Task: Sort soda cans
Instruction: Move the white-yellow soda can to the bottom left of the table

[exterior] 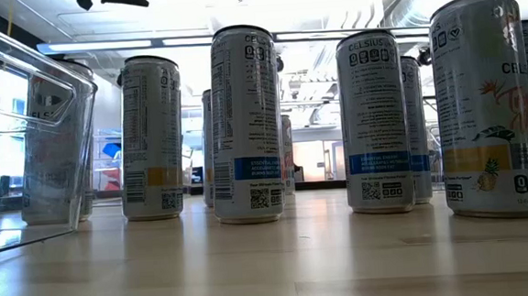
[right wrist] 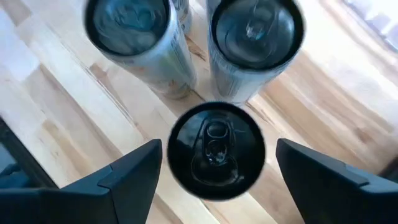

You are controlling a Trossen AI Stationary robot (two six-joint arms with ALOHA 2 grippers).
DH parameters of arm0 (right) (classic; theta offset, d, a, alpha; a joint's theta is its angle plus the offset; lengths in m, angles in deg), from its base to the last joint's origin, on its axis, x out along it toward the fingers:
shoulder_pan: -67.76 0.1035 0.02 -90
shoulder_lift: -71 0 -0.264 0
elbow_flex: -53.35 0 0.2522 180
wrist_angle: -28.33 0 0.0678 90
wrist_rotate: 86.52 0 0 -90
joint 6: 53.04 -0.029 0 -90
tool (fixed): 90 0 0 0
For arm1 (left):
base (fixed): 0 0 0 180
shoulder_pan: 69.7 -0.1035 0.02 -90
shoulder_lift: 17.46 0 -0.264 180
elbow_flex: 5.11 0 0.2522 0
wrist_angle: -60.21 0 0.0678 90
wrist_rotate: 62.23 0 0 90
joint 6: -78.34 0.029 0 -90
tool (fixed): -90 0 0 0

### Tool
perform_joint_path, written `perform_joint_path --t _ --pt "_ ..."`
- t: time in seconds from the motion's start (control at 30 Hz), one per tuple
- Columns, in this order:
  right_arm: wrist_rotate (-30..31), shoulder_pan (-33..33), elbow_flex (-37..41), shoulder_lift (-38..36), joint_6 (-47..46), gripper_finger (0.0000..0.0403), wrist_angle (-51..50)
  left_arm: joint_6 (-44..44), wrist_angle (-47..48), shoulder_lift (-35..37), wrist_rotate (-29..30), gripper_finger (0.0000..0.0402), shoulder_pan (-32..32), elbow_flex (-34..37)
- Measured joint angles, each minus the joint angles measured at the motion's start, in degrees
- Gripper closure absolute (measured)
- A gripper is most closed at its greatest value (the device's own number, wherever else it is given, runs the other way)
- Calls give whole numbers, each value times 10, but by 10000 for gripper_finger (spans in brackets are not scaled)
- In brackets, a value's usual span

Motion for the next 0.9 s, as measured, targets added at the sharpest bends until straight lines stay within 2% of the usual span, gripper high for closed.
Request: perform_joint_path --t 0.17,0.27,0.37,0.47,0.67,0.83,0.9 --pt "1 0 -51 0 4 92 -54 1 0 0 0 250 0 0" --pt "26 -3 -84 0 2 92 -84 -5 0 0 -14 250 0 0" --pt "62 -21 -115 0 1 92 -117 -27 25 -20 -75 250 0 -27" --pt "97 -52 -140 -1 25 92 -131 -43 105 -73 -128 250 0 -86" --pt "110 -132 -163 -11 155 92 -114 16 277 -209 -243 245 0 -224" --pt "103 -176 -168 -12 230 92 -95 73 341 -272 -387 208 10 -259" --pt "101 -185 -168 -12 248 92 -85 103 355 -288 -418 187 21 -259"
